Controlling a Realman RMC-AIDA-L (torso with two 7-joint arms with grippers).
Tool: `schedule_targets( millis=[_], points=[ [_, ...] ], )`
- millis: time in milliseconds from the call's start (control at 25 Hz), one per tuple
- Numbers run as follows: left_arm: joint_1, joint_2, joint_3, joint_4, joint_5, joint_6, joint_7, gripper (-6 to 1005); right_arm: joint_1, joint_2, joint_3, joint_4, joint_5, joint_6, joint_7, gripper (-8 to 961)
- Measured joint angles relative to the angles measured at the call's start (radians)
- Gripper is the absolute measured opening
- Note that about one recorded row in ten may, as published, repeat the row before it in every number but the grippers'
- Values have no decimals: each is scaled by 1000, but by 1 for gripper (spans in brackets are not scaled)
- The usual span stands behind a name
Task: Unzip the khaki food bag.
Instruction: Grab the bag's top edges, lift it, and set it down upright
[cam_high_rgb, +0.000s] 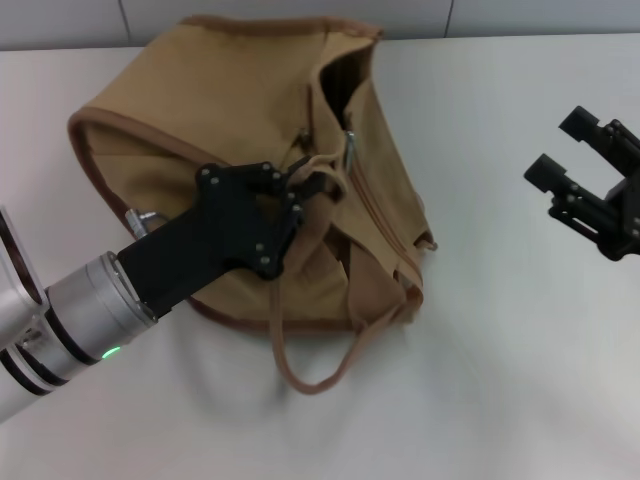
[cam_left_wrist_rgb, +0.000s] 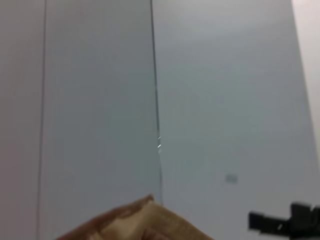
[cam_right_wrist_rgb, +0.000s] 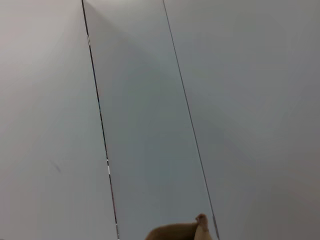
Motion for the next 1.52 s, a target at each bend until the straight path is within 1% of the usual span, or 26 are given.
schedule_targets(
  millis=[160, 320, 560, 720, 840, 1000, 1080, 1160, 1200, 1240, 1280, 1360, 1440, 1520],
  points=[
    [-18, 0, 1, -11, 2, 39, -3, 41, 7, 0, 6, 47, 0, 18, -82, 798],
    [-32, 0, -7, -11, 3, 68, -3, 41, 8, 1, 10, 65, 11, 7, -100, 798],
    [-39, 0, -40, 10, 3, 101, -26, 41, 14, -2, 5, 80, 55, -17, -18, 798],
    [-40, 0, -52, 15, -1, 103, -30, 41, 19, -5, 0, 54, 54, -85, 45, 798],
    [-40, 0, -53, 18, -4, 104, -30, 42, 15, -7, 0, -27, 51, -141, 118, 798],
    [-40, 0, -54, 22, -4, 108, -31, 42, 15, -12, -18, -181, 26, -152, 258, 797],
    [-40, 0, -54, 24, -4, 109, -31, 42, 19, -20, -54, -258, 9, -153, 335, 797],
    [-40, 0, -54, 26, -4, 110, -32, 42, 20, -27, -111, -342, 2, -154, 406, 797],
    [-37, 0, -54, 32, -4, 111, -38, 42, 20, -28, -152, -406, 1, -157, 447, 797],
    [-36, 0, -54, 35, -3, 111, -42, 42, 20, -28, -152, -406, 1, -157, 447, 797],
    [-34, 0, -54, 42, -2, 111, -50, 42, 20, -27, -166, -431, 1, -161, 458, 797],
    [-30, 0, -54, 52, 2, 110, -63, 42, 18, -17, -179, -467, 1, -172, 458, 798],
    [-27, 0, -54, 53, 2, 108, -68, 42, 15, -8, -179, -485, 7, -182, 456, 798],
    [-24, 0, -54, 53, 2, 106, -70, 42, 15, -5, -175, -502, 18, -195, 485, 798]
  ],
)
